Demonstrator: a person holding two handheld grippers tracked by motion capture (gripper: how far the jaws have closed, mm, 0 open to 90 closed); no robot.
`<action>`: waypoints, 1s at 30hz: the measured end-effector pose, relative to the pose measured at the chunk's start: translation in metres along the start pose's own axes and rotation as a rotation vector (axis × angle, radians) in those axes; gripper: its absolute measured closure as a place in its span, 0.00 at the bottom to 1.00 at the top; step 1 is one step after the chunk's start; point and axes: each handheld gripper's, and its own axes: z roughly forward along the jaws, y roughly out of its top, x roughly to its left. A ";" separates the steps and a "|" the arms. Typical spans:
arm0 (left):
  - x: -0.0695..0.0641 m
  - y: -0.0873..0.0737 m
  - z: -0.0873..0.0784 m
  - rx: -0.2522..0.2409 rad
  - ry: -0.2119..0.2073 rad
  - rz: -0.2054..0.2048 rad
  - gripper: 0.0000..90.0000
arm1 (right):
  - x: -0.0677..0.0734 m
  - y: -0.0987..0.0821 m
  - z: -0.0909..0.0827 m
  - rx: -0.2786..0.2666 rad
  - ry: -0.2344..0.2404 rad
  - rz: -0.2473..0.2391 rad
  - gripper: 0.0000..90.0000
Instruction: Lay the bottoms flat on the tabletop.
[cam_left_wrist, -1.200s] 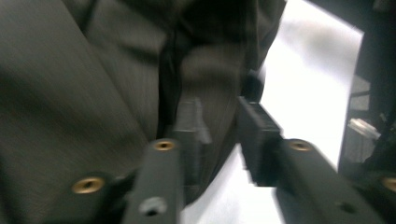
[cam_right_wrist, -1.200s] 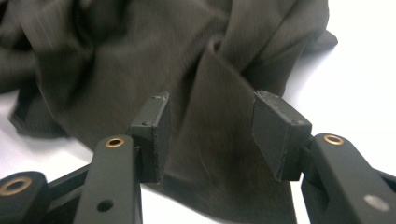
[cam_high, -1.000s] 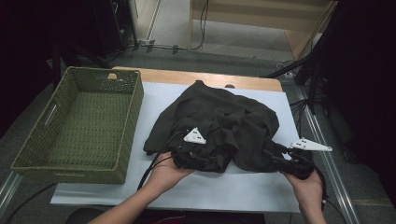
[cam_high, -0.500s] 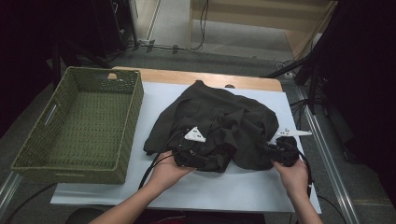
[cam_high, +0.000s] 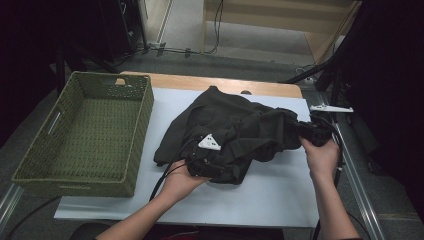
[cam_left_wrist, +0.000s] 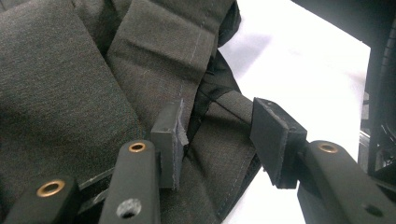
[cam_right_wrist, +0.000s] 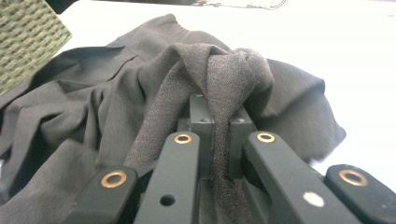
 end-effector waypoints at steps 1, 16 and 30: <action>0.000 0.000 0.000 0.000 0.000 0.000 0.62 | 0.002 0.003 0.006 0.006 0.000 -0.004 0.93; 0.012 -0.004 0.000 0.002 0.011 -0.027 0.59 | 0.014 0.008 0.096 0.137 -0.059 -0.037 0.91; 0.015 -0.003 0.000 -0.004 0.011 -0.034 0.54 | 0.009 0.003 0.036 0.061 -0.053 -0.067 0.39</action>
